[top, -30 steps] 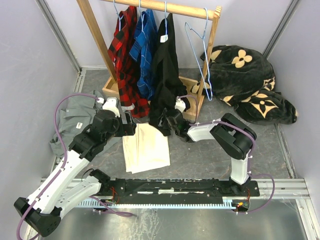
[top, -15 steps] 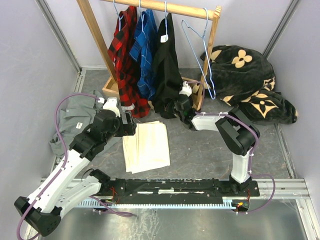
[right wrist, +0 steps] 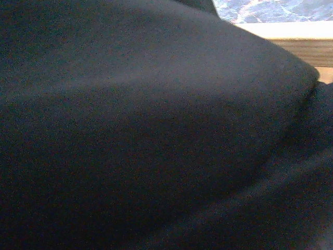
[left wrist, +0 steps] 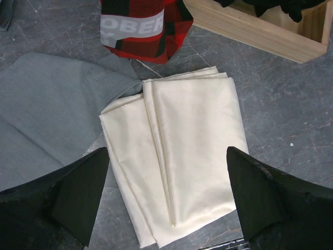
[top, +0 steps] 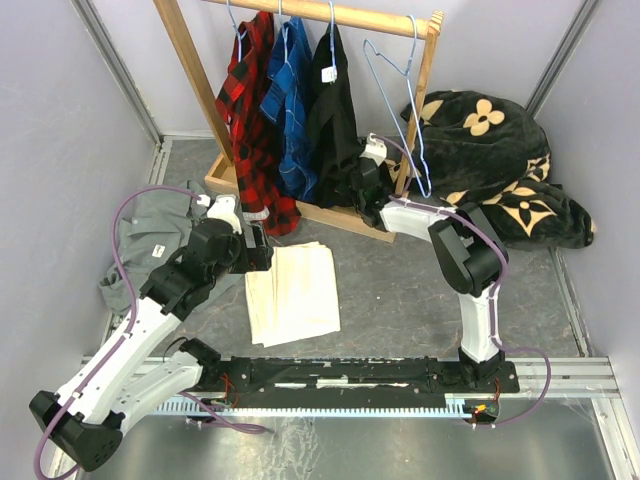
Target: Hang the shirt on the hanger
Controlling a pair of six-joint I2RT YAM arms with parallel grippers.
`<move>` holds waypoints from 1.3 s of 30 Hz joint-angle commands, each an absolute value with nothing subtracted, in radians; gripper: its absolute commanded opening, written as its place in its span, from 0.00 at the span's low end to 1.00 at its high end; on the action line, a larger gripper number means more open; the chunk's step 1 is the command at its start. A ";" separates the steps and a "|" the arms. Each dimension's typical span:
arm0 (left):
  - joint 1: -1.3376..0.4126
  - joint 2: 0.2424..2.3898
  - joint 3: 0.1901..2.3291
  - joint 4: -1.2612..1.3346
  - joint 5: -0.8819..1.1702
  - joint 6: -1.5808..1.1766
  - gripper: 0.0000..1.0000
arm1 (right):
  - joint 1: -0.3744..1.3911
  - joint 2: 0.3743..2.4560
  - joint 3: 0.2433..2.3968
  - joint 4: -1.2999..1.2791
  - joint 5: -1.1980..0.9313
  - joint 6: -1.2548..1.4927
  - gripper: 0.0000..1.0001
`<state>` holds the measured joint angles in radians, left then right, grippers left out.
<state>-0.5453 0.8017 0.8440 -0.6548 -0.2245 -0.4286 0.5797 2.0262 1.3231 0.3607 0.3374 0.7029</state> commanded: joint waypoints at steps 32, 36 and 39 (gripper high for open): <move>-0.542 0.784 0.846 -0.611 -0.209 -0.395 1.00 | 0.573 1.741 0.995 0.328 0.316 0.530 0.66; -0.541 0.782 0.845 -0.610 -0.204 -0.396 1.00 | 0.582 1.689 0.908 0.350 0.324 0.545 0.69; -0.541 0.781 0.845 -0.609 -0.203 -0.396 1.00 | 0.592 1.635 0.835 0.371 0.336 0.560 0.71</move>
